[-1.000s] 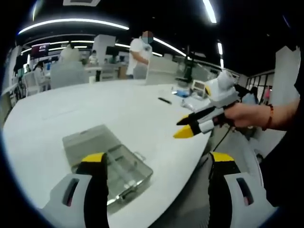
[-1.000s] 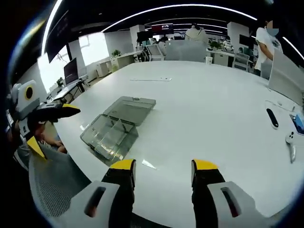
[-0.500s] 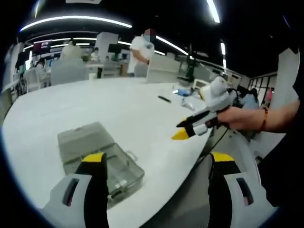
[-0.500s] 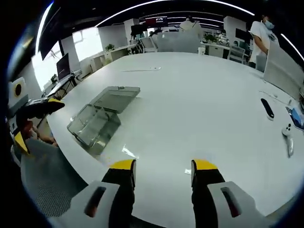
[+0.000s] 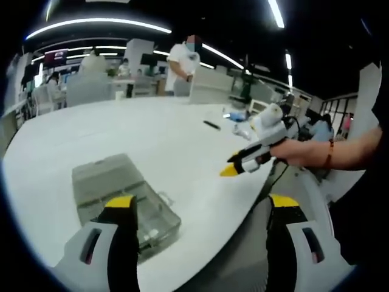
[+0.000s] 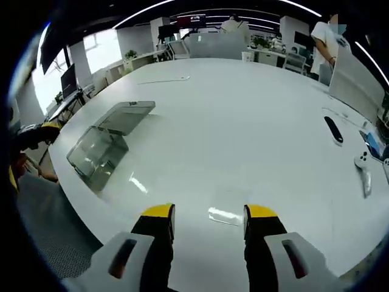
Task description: Insert the divider into the dual guide fixture by aligning both edges with the guide slots and pushing it downward to the bottom, including one-sided entry, uneven engagement, binding, and posture correction.
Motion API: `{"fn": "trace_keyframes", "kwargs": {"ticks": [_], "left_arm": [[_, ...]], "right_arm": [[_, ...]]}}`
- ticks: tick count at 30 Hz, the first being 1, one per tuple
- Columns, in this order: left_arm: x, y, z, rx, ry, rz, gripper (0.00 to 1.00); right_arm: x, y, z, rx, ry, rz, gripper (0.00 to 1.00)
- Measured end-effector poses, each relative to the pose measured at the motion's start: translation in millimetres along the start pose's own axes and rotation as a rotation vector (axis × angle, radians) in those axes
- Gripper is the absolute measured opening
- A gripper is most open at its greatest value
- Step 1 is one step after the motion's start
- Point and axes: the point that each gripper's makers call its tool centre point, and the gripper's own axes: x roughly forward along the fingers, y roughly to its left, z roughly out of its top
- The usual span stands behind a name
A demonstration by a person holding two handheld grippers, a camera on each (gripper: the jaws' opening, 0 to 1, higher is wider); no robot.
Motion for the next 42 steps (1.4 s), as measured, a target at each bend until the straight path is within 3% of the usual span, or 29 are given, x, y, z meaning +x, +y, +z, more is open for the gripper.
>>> {"fn": "trace_keyframes", "kwargs": {"ticks": [32,35,42], "left_arm": [[14.5,11.5,-4.7,-0.076,0.017,0.009,0.84],[15.0,12.4,-5.1,-0.079,0.021,0.009,0.84],[15.0,14.3,-5.2,-0.088,0.015,0.018,0.83]], "right_arm": [[33.1,-21.1,-13.9,-0.052,0.113,-0.05,0.4],[32.6,-19.1,-15.7,-0.002,0.125,-0.042,0.38],[31.7,-19.3,-15.8,-0.014,0.13,-0.059,0.3]]}}
